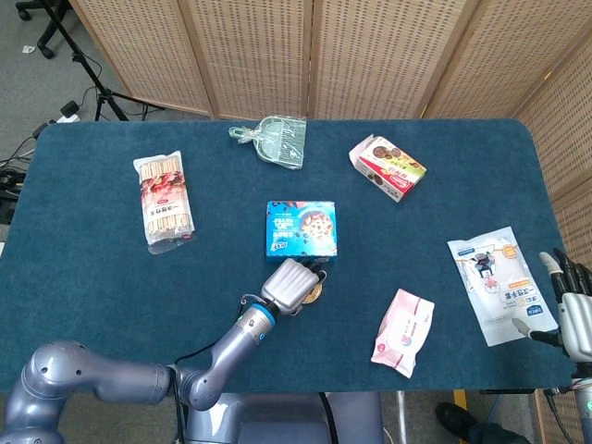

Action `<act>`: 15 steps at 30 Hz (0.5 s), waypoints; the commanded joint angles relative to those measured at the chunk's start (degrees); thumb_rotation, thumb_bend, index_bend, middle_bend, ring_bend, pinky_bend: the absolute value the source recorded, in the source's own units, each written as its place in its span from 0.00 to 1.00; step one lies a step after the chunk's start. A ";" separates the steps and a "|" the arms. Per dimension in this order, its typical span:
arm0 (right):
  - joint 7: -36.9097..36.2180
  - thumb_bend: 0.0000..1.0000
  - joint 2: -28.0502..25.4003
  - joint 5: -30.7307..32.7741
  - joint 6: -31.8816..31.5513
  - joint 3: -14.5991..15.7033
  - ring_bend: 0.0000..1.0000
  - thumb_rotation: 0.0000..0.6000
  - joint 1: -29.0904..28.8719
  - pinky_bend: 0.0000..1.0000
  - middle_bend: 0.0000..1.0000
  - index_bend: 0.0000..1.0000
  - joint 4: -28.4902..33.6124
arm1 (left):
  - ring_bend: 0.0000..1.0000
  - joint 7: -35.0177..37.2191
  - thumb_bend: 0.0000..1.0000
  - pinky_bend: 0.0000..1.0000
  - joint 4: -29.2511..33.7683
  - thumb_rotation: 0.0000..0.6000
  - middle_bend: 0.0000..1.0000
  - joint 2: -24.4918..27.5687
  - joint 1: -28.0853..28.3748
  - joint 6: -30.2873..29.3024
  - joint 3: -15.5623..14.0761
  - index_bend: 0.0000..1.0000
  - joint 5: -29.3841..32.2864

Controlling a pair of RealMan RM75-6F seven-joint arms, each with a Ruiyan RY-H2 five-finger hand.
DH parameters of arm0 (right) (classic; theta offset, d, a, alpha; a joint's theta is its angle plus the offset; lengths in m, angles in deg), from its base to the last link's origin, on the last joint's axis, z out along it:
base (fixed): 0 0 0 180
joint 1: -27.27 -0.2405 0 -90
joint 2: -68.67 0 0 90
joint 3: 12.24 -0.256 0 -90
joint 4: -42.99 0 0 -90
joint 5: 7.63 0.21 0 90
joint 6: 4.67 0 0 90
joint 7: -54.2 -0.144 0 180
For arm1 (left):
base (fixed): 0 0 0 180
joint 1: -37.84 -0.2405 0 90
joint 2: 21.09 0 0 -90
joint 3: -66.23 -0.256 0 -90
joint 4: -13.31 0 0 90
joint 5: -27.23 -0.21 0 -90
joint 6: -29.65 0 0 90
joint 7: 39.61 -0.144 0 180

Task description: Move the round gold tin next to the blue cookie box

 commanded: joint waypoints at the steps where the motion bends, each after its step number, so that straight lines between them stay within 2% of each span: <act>1: 0.27 0.00 0.05 -0.29 -0.19 0.14 0.00 1.00 0.04 0.00 0.00 0.00 0.16 | 0.01 -1.52 0.08 0.22 2.84 1.00 0.02 1.98 -0.11 -0.29 -1.06 0.10 1.98; 4: -0.14 0.00 -0.06 -0.72 -0.20 0.35 0.00 1.00 0.08 0.00 0.00 0.00 0.48 | 0.00 -2.60 0.06 0.10 5.12 1.00 0.00 3.19 -0.29 -1.83 -1.62 0.00 3.02; 8: 0.21 0.00 -0.03 -1.34 -0.47 0.63 0.00 1.00 0.13 0.00 0.00 0.00 0.66 | 0.00 0.91 0.06 0.07 9.10 1.00 0.00 5.72 -1.73 -2.53 -1.83 0.00 0.04; 15: 0.94 0.00 0.24 -1.93 -0.52 0.90 0.00 1.00 -0.02 0.00 0.00 0.00 0.83 | 0.00 15.52 0.00 0.05 21.75 1.00 0.00 19.61 -9.54 -6.03 -3.97 0.00 -15.96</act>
